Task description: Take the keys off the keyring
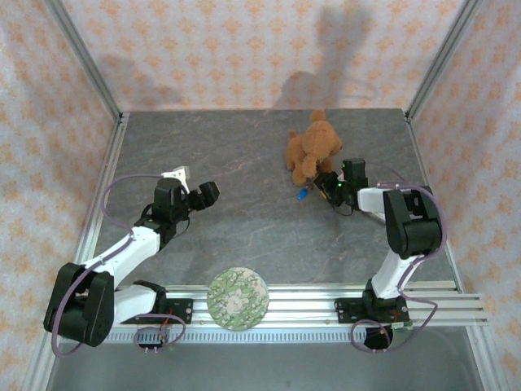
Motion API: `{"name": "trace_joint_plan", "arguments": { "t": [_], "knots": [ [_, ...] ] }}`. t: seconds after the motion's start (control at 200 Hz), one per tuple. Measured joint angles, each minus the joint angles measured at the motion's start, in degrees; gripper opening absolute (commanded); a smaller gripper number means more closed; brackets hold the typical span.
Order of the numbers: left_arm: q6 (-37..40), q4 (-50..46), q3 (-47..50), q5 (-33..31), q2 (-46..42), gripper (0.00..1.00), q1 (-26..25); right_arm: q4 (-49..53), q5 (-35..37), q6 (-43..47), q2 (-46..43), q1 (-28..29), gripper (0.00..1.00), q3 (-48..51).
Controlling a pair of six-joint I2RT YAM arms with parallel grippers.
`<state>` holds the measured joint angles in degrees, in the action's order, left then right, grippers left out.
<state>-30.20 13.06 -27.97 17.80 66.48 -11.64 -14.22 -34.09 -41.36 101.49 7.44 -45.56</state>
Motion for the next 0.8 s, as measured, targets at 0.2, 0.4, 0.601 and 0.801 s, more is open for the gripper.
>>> {"name": "trace_joint_plan", "arguments": {
  "t": [0.2,0.4,0.601,0.801],
  "knots": [
    [0.00,-0.02,0.07,0.02,0.70,0.85,0.00,-3.41,-1.75,-3.02,2.27,-0.48,0.23,-0.15],
    [0.00,0.20,0.07,0.13,2.12,0.85,0.00,-12.98,-3.45,-7.63,4.85,-0.48,0.22,1.70],
    [-0.02,0.48,0.07,0.83,2.80,0.85,0.00,-21.09,-4.90,-10.21,8.09,0.13,0.18,1.84],
    [-0.02,0.87,0.55,1.20,2.78,0.85,0.00,-25.79,-3.67,-10.54,9.31,2.69,0.17,2.43]
  ]
}}
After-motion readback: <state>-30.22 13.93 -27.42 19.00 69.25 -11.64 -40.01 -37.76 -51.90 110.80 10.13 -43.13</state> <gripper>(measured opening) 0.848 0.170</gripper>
